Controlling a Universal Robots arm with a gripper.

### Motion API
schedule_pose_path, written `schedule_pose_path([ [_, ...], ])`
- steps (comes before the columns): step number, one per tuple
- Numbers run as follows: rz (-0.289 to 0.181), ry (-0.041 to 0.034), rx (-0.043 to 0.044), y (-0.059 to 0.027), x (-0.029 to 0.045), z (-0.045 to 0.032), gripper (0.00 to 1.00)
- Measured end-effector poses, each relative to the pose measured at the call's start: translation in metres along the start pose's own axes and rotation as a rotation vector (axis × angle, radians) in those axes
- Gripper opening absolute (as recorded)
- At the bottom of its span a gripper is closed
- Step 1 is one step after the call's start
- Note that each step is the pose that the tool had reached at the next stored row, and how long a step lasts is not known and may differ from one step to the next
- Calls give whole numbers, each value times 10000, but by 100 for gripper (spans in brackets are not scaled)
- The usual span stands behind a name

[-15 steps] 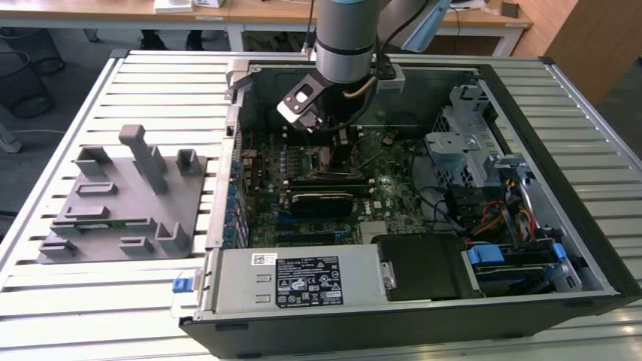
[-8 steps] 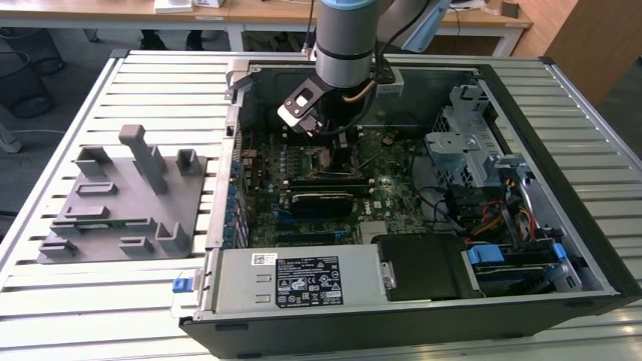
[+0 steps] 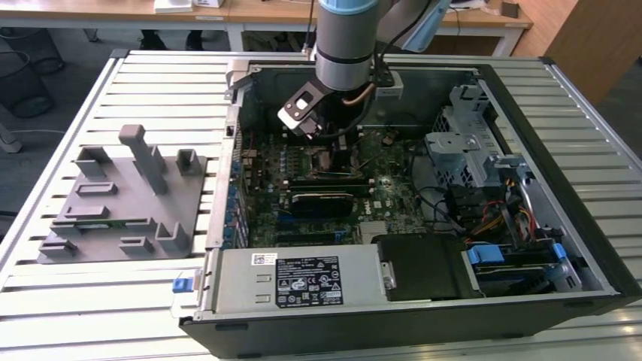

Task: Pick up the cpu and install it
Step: 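Place the cpu into insertion slot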

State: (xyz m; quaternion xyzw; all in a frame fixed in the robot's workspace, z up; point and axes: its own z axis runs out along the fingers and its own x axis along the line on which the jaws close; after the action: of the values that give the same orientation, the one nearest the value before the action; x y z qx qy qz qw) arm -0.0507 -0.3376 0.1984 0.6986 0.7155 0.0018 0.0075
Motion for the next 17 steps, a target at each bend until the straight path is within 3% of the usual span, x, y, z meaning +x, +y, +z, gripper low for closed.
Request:
schedule_pose_path([
  [17,70,-5,0,5,4,37,53],
])
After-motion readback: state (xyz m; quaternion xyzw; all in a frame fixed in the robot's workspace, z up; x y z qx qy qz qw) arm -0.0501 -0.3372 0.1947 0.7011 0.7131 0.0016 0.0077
